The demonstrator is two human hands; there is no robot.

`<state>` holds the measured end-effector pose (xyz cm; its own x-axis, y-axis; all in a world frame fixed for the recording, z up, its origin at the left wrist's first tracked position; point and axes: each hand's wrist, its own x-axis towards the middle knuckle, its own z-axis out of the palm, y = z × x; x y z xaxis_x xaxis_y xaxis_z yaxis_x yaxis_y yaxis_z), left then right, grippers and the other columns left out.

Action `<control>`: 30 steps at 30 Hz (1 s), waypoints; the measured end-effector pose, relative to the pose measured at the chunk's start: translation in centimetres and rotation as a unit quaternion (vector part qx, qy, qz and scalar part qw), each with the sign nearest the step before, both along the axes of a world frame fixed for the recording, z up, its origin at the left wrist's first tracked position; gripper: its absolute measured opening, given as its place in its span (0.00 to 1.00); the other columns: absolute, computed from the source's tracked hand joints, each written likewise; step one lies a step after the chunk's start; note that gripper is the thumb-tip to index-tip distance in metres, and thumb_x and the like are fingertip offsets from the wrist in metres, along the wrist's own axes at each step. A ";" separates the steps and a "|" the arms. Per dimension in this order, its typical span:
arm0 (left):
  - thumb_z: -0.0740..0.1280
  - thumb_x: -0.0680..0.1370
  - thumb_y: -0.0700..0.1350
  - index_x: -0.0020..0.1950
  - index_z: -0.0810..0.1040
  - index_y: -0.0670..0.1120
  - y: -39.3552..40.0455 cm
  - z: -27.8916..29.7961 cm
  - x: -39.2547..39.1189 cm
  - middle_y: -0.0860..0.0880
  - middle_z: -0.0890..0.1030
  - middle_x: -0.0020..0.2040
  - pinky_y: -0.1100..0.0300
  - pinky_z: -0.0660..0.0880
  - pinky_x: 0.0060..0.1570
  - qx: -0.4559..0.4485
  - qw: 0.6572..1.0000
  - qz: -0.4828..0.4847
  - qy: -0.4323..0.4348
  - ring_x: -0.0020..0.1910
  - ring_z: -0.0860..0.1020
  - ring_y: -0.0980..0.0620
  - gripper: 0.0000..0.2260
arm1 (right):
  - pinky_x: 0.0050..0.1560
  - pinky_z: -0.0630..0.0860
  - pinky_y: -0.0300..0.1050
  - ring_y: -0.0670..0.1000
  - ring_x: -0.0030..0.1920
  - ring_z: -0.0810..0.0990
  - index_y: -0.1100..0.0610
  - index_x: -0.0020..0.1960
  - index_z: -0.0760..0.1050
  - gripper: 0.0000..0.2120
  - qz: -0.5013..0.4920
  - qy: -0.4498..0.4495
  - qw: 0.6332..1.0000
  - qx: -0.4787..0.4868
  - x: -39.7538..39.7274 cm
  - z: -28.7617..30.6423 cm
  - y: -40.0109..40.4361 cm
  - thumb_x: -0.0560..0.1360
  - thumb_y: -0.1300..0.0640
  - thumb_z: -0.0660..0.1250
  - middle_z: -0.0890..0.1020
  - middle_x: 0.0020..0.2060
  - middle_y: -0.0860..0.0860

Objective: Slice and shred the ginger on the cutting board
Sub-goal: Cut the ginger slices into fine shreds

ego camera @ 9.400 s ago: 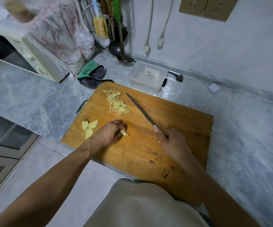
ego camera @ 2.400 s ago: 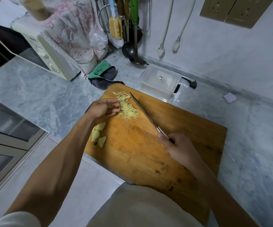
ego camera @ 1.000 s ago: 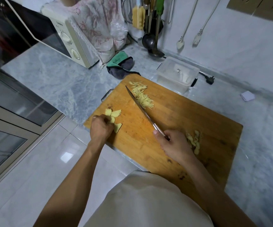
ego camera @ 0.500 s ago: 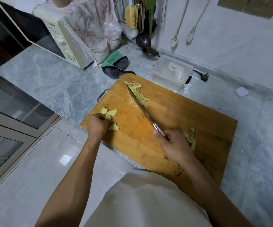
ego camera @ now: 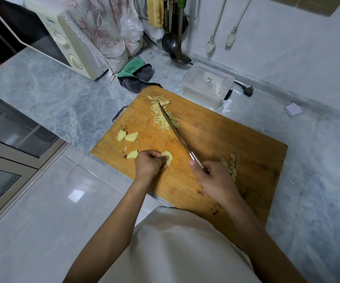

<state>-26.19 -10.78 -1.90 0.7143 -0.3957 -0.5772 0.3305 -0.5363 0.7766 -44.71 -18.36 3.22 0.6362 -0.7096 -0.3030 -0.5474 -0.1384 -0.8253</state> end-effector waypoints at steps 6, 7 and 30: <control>0.74 0.75 0.44 0.41 0.83 0.44 0.6 0.5 1.1 0.51 0.84 0.40 0.70 0.73 0.38 0.052 0.971 -0.113 -0.206 0.37 0.79 0.55 0.05 | 0.27 0.68 0.36 0.43 0.23 0.74 0.57 0.33 0.72 0.25 -0.002 0.017 1.000 -0.010 -0.5 0.6 -0.3 0.81 0.41 0.62 0.73 0.22 0.47; 0.71 0.78 0.42 0.46 0.84 0.45 0.9 0.7 1.9 0.52 0.84 0.44 0.72 0.73 0.42 0.054 0.959 -0.123 -0.250 0.40 0.79 0.57 0.03 | 0.26 0.68 0.35 0.43 0.23 0.74 0.57 0.33 0.72 0.25 -0.006 0.013 1.000 -0.006 -0.5 0.7 -0.4 0.81 0.41 0.62 0.74 0.23 0.47; 0.76 0.72 0.37 0.40 0.81 0.47 0.2 3.0 6.1 0.53 0.83 0.39 0.61 0.79 0.53 -0.003 0.988 -0.084 -0.130 0.40 0.80 0.59 0.08 | 0.31 0.69 0.45 0.47 0.26 0.73 0.59 0.34 0.71 0.27 -0.003 0.025 1.000 -0.018 -0.5 0.3 -0.2 0.79 0.38 0.62 0.74 0.26 0.51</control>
